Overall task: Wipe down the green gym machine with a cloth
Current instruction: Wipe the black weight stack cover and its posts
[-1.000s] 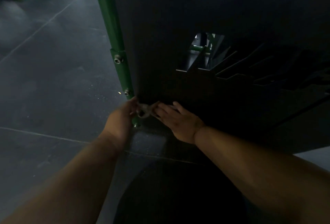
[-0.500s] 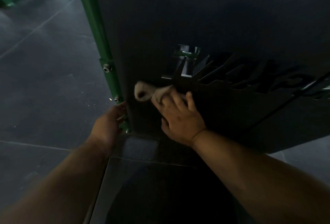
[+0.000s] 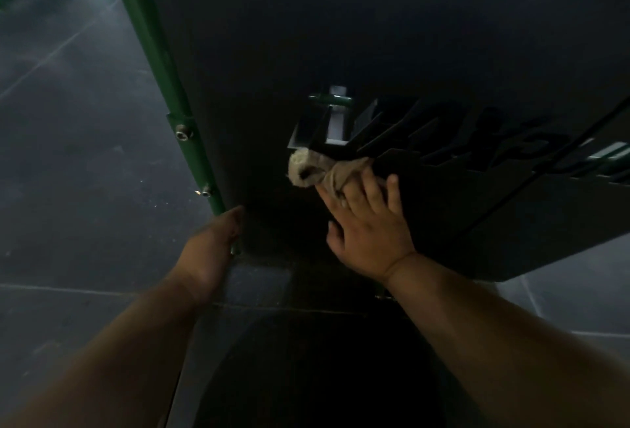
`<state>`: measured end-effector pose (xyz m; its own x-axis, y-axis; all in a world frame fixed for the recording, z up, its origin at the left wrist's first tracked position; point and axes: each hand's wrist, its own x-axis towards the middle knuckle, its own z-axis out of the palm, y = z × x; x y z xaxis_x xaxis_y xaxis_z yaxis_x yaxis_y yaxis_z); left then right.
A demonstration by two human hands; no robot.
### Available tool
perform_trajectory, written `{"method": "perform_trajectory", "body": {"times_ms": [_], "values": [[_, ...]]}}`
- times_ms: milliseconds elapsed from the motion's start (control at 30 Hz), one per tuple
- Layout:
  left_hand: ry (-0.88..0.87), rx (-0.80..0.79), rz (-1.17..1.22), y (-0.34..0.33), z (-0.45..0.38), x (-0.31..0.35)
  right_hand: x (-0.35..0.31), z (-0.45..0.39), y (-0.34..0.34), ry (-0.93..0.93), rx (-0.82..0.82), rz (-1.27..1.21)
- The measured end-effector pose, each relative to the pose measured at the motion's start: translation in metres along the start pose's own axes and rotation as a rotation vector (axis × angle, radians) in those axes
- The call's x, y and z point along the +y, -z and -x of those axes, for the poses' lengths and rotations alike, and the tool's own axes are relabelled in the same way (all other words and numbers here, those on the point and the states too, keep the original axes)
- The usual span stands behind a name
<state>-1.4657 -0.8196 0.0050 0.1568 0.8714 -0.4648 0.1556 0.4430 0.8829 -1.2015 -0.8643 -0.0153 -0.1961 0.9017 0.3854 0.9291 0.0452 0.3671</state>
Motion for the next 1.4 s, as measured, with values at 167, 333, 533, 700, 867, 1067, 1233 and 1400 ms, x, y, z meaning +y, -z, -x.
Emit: {"method": "perform_trajectory", "body": {"times_ms": [167,333,533,700,867,1067,1233,1400], "values": [[-0.05,-0.073,-0.009,-0.019,0.003,-0.002,0.0,0.047,-0.058,0.294,-0.443,0.124],[-0.119,-0.055,0.117,-0.029,-0.005,0.001,0.013,0.058,-0.038,-0.033,-0.186,0.016],[-0.16,-0.089,0.093,-0.032,-0.014,-0.003,0.005,0.012,-0.015,-0.187,0.134,-0.059],[-0.162,-0.071,0.015,-0.028,-0.021,-0.014,-0.025,0.053,-0.097,0.387,-0.523,-0.023],[-0.153,-0.098,-0.032,-0.023,-0.024,-0.017,-0.028,0.084,-0.141,0.498,-0.566,0.21],[-0.148,-0.118,-0.027,-0.022,-0.029,-0.016,-0.023,0.107,-0.115,-0.017,-0.456,-0.026],[-0.147,-0.07,-0.036,-0.031,-0.026,-0.012,-0.019,0.071,-0.061,-0.402,-0.136,-0.152],[-0.142,-0.052,-0.01,-0.039,-0.02,-0.006,-0.027,0.031,-0.014,-0.526,0.108,-0.395]]}}
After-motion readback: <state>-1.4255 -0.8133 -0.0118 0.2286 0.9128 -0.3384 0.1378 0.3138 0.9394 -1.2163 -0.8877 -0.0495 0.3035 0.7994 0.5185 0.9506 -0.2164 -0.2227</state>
